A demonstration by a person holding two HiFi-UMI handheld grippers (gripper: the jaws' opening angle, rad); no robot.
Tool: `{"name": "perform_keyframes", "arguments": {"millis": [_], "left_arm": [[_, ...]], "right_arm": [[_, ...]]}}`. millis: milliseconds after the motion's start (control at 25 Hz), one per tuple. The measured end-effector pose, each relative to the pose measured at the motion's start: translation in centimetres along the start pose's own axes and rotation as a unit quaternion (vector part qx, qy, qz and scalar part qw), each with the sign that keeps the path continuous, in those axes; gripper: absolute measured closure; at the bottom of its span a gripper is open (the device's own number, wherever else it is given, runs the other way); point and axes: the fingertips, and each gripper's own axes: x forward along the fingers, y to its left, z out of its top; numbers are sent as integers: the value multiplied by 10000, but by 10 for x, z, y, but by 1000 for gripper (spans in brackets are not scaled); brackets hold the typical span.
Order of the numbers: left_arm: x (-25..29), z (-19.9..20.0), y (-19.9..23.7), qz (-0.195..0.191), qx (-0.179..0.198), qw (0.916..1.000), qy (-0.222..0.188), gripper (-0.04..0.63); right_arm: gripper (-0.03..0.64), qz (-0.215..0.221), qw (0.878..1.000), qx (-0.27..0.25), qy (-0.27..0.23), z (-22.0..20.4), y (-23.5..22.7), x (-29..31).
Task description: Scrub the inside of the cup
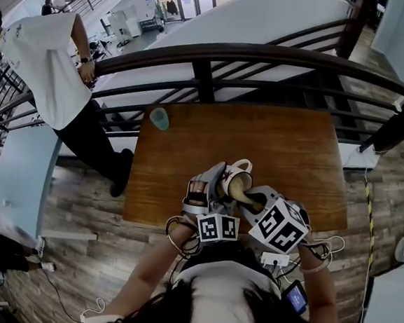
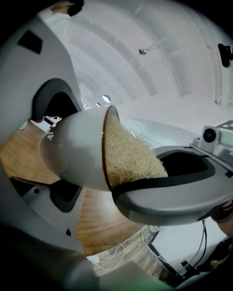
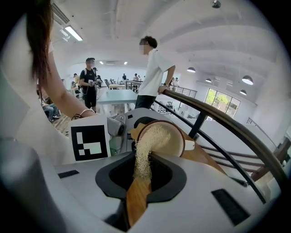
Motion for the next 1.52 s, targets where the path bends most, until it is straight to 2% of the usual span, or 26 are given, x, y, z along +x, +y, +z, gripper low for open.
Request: {"name": "perform_keyframes", "arguments": {"millis": [440,640,840,1000,1160,1520], "left_arm": [[2,-9,8,74,-1025,9942,321,207],[4,-12,7,76,-1213,9920,336,207],[3,-11,8,50,-1553,9872,350,207],[1,-10,8,32,-1981,9794,381,207],[3,-19,3,3,-2190,9750,369,207],[-6,-26,13,69,-2850,9577,386,207]], "right_arm": [[548,-459,9956,425,-692,11,-12,-6],[548,-592,9912,681,-972,13,-16,-10],[548,-781,9839,947,-1296,18,-25,-17],[548,-955,9772,1194,-1475,18,-34,-25],[548,-1123,9713,1410,-1551,8,-42,-30],[548,-1567,9513,1900,-1854,3,-57,-36]]}}
